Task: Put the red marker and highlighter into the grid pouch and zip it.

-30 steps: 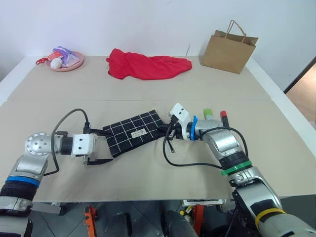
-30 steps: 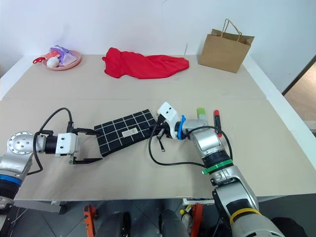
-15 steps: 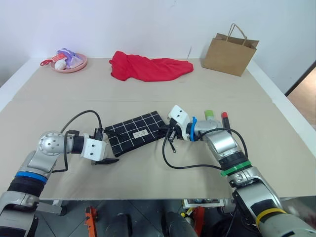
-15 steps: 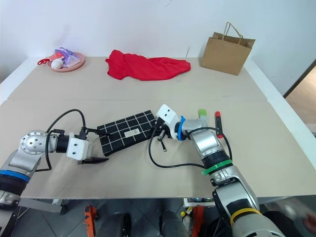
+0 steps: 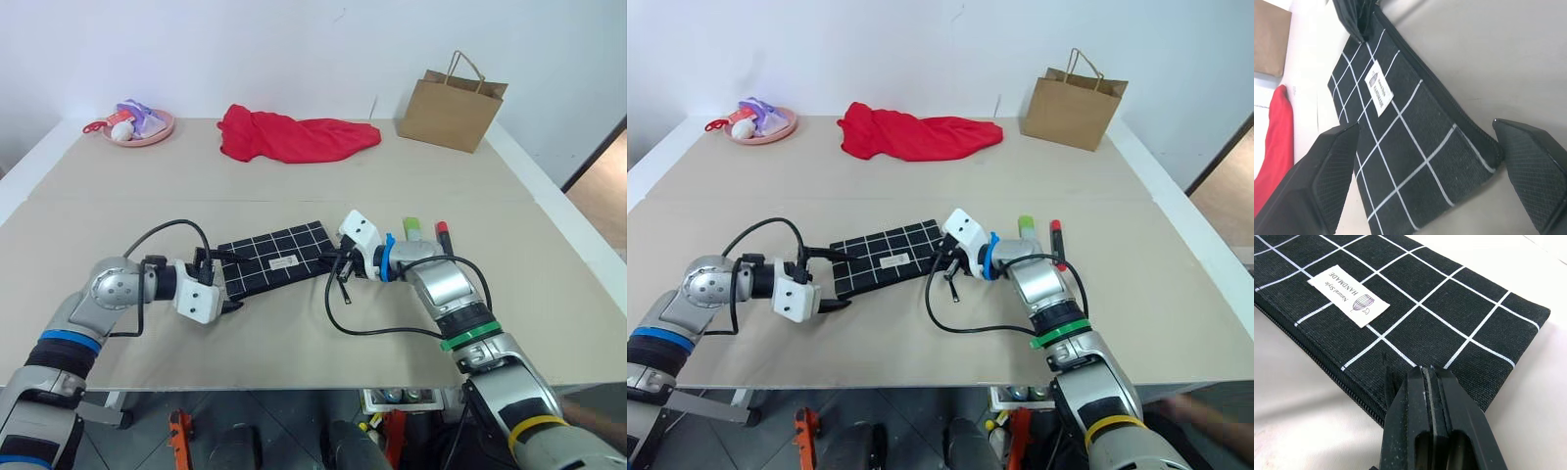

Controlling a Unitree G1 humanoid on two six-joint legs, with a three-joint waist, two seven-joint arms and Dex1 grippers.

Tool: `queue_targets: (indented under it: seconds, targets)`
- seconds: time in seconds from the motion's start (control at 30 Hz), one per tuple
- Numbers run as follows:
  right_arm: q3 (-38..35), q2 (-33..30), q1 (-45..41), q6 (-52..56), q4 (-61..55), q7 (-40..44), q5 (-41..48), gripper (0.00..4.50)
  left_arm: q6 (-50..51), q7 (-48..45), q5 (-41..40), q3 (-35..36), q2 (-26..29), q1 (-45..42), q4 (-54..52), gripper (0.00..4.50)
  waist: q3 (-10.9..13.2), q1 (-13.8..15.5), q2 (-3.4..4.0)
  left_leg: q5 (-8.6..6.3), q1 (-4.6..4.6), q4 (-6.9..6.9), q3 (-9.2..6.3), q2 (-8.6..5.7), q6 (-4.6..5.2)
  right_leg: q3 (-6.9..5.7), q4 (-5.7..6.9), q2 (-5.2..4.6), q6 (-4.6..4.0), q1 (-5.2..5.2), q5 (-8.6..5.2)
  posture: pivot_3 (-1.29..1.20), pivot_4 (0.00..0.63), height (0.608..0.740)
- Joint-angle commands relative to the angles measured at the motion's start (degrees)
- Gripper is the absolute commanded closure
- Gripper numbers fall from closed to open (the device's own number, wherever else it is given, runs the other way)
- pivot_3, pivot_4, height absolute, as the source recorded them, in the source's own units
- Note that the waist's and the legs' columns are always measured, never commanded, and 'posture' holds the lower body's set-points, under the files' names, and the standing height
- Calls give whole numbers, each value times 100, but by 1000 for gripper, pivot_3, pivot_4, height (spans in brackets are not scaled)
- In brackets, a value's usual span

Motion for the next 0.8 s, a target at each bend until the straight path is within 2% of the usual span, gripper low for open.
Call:
queue_targets:
  seconds: [0.03,0.37,0.8]
  targets:
    - [-82,-84,-5,28,-115,60,-37,4400,-543,178,-52,66,244,-81,379,0,0,-2,0,0,0,-1,1,0,0,0,0,0,0,-1,0,0,150,740]
    - [-93,-72,-40,29,-92,113,-58,4400,-1561,1582,814,7,132,-342,1595,0,0,-3,0,0,-3,-19,2,1,-1,-7,0,0,-15,-11,20,0,150,740]
    - [-99,-96,-22,75,-132,122,-65,4400,-1644,1783,555,-368,-294,-394,1161,0,0,4,0,-1,-8,-19,11,2,-6,-8,-1,-3,-17,-13,19,0,150,740]
